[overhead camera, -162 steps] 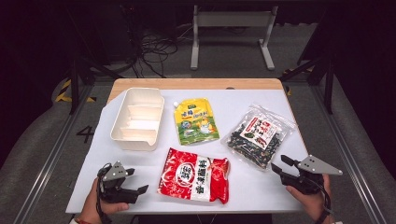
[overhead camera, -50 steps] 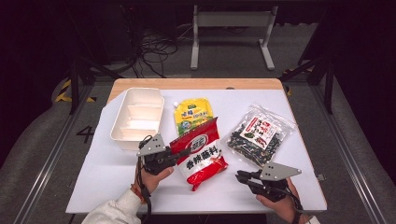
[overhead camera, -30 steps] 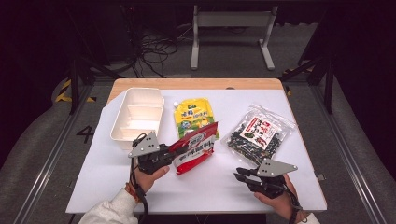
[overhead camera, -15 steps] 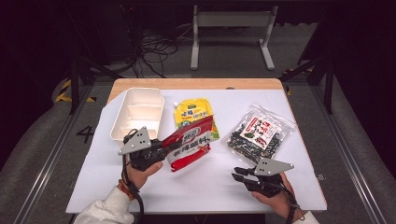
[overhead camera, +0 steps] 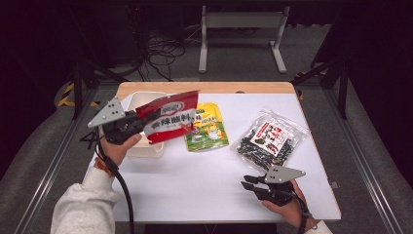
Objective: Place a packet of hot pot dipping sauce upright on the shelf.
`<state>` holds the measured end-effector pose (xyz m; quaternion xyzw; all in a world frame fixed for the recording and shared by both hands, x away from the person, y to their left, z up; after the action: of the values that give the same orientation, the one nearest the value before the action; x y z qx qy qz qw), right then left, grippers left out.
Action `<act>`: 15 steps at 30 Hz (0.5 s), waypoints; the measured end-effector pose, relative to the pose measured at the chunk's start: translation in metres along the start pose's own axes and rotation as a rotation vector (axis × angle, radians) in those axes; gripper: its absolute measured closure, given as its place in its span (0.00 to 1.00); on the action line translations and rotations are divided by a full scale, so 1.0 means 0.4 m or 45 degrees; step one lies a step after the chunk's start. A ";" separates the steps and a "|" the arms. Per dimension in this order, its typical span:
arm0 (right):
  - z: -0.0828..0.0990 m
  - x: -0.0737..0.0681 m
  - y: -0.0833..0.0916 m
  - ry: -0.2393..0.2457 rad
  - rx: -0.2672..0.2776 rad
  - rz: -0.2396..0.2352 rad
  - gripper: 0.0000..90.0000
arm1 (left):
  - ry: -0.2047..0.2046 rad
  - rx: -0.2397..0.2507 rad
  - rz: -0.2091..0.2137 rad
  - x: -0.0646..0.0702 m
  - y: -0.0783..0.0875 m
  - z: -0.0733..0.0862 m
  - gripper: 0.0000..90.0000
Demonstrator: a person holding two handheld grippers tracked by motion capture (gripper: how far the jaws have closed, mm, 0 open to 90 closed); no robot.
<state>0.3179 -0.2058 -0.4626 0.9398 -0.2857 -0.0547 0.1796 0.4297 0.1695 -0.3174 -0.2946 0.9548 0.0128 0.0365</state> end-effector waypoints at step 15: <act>0.028 -0.006 0.030 -0.051 0.000 0.022 0.82 | -0.006 -0.064 -0.177 -0.235 0.009 -0.001 1.00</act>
<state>0.3074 -0.2171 -0.4688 0.9360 -0.2973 -0.0721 0.1743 0.5050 0.2251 -0.3099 -0.3609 0.9314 0.0350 0.0322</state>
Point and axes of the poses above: each handheld gripper's, and its own axes: y roughly backward along the jaws, z roughly out of its underside, x roughly to its right, the point moved 5 cm from there along -y, roughly forward along the jaws, and after that the axes turned 11 degrees about x, right-handed, at the moved point
